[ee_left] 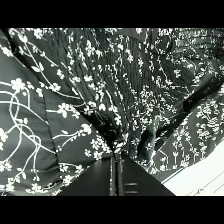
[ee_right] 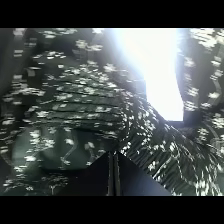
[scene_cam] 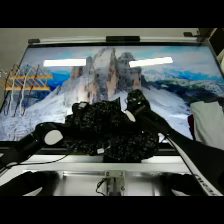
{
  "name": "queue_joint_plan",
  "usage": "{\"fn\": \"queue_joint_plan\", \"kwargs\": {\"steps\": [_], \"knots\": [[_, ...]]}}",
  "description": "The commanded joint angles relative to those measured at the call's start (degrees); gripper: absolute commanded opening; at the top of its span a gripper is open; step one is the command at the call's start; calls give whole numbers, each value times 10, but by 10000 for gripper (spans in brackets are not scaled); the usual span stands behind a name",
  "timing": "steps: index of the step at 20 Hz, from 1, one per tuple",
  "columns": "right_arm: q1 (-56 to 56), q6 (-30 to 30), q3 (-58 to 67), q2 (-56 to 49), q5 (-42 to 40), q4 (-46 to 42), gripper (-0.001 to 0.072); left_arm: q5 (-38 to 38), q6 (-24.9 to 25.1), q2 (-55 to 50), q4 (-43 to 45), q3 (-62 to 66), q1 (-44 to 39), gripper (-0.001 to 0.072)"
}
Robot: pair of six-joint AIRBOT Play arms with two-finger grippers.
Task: Fold the shirts.
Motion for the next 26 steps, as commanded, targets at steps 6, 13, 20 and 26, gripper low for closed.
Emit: {"fn": "queue_joint_plan", "kwargs": {"steps": [6, 13, 20, 26], "knots": [[3, -123, 66, 137, -12, -15, 46, -17, 0, 0, 0, 36, 21, 55], [36, -144, 110, 295, 12, 90, 46, -156, 26, 3, 0, 190, 148, 55], [137, -33, -20, 269, -42, 37, 47, -246, 26, -14, 16, 115, 206, 76], [137, -33, -24, 217, -152, 64, 48, -239, 120, -31, 89, 163, 232, 562]]}}
